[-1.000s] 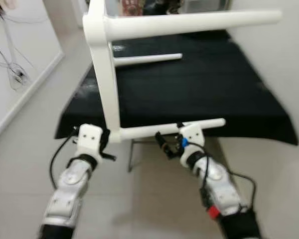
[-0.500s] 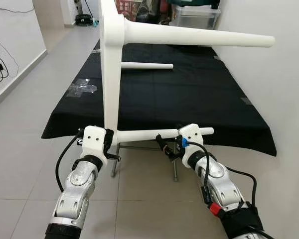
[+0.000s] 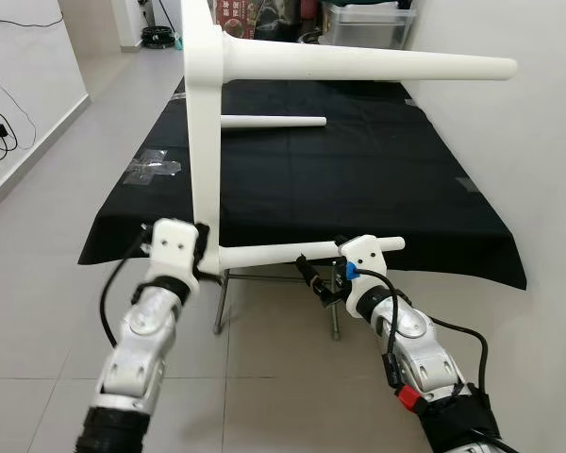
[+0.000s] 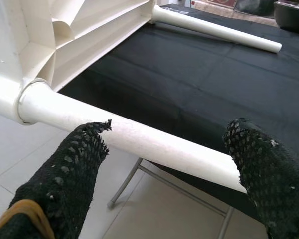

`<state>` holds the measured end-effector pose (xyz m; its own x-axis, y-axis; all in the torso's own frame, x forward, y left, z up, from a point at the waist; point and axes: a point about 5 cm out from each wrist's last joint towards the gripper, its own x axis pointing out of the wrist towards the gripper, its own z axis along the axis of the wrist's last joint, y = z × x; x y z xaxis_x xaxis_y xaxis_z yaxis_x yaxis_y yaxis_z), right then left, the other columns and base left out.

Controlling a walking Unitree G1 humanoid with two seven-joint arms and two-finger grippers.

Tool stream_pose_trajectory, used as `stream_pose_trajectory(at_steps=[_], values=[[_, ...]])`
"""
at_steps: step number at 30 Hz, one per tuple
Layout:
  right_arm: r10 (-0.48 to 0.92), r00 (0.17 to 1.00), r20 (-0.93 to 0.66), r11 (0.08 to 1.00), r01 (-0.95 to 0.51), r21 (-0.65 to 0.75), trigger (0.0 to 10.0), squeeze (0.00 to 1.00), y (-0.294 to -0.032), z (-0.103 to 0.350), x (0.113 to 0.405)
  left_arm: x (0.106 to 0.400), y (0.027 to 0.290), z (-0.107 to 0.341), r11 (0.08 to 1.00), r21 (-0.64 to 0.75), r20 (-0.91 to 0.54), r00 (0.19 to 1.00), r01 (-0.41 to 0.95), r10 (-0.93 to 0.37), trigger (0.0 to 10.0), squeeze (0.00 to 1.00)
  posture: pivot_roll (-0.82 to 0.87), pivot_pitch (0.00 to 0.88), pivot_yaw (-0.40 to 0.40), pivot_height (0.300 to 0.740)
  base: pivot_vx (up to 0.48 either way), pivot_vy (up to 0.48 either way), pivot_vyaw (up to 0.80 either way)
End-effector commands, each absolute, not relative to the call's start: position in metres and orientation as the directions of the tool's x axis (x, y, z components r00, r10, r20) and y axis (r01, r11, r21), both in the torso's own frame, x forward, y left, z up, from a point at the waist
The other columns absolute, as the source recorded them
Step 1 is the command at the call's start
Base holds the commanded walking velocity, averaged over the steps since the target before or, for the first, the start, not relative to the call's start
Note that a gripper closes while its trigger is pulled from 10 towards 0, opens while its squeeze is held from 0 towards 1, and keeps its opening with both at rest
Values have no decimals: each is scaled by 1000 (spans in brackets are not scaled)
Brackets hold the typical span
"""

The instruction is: Building children table

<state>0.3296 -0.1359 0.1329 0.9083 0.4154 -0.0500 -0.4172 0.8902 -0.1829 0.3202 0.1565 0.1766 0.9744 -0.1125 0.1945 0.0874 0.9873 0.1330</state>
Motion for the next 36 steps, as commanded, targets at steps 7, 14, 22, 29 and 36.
stream_pose_trajectory(at_steps=[7,14,22,29,36], values=[[462,885,-48,860,-461,-221,10000,0,-129,135,323,334,169,185,990,101,196,973,101,-119,10000,0,-78,101,-7,740,0,0,0],[463,885,-49,862,-463,-209,10000,0,-130,135,318,340,151,196,977,67,229,950,201,-211,10000,0,-95,121,-8,740,0,0,0],[487,872,-57,853,-488,-183,10000,0,-129,135,318,329,112,196,946,32,251,914,321,-319,10000,0,-86,132,-6,740,0,0,0],[494,868,-62,852,-497,-164,10000,0,-129,135,316,312,98,192,948,19,258,914,318,-312,10000,0,-78,143,-1,740,0,0,0],[495,867,-61,854,-498,-148,10000,0,-129,135,315,301,96,188,958,16,254,926,286,-280,10000,0,-75,146,3,740,0,0,0]])
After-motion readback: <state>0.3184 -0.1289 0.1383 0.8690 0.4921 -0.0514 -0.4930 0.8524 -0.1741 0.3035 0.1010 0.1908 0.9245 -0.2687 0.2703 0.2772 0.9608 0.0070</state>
